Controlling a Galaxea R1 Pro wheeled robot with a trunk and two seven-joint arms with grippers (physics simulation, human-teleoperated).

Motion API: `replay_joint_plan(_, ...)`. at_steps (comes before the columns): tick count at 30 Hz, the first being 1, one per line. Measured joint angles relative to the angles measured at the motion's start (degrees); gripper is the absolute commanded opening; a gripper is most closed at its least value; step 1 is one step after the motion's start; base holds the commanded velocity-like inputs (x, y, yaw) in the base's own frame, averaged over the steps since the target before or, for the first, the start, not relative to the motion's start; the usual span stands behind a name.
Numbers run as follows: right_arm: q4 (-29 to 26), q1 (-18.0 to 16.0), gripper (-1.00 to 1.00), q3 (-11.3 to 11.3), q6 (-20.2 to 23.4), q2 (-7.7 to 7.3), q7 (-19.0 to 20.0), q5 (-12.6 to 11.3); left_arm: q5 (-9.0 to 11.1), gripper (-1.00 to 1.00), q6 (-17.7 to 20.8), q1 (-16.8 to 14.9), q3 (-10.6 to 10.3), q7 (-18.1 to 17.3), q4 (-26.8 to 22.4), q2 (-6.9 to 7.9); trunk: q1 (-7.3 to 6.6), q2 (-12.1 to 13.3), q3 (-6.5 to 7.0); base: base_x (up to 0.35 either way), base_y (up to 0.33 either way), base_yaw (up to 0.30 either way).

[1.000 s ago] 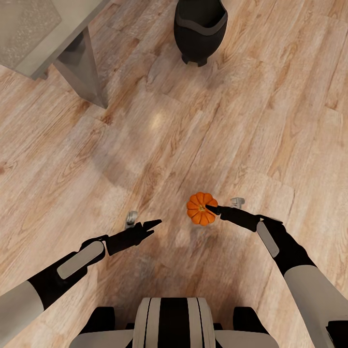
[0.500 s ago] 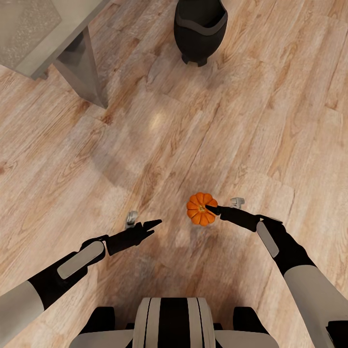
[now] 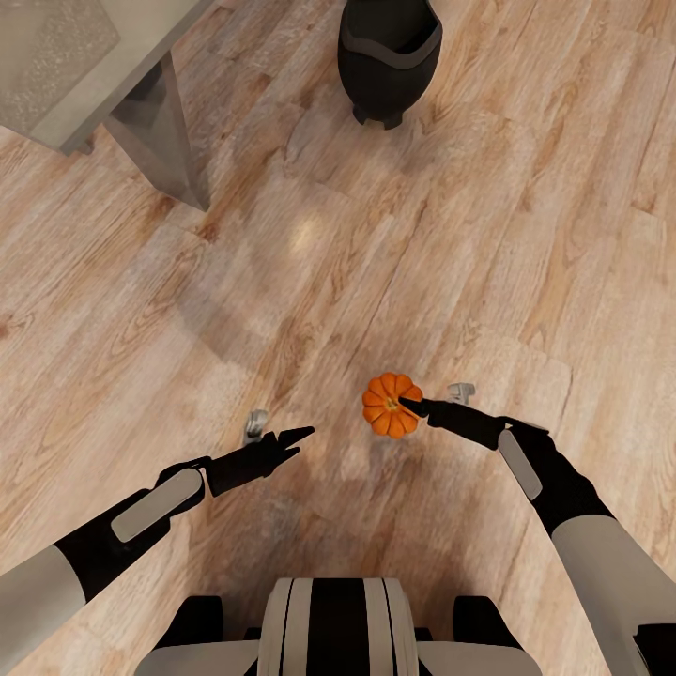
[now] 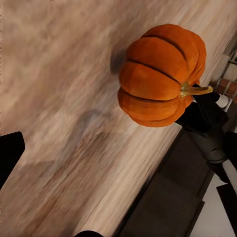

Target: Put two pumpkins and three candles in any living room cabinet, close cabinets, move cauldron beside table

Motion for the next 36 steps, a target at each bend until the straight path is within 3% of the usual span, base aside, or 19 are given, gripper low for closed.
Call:
replay_joint_plan(12, -3.4, 0.0, -1.00, -0.1, 0.4, -0.21, 0.1, -0.1, 0.0, 1.00, -0.1, 0.0, 0.0, -0.1, 0.0, -0.20, 0.00, 0.0, 0.00, 0.000, 0.000, 0.000)
replay_joint_plan(36, -3.6, 0.0, -1.00, -0.1, 0.3, -0.21, 0.1, -0.3, 0.1, 1.00, 0.0, 0.1, 0.0, 0.0, 0.0, -0.05, 0.00, 0.0, 0.00, 0.000, 0.000, 0.000)
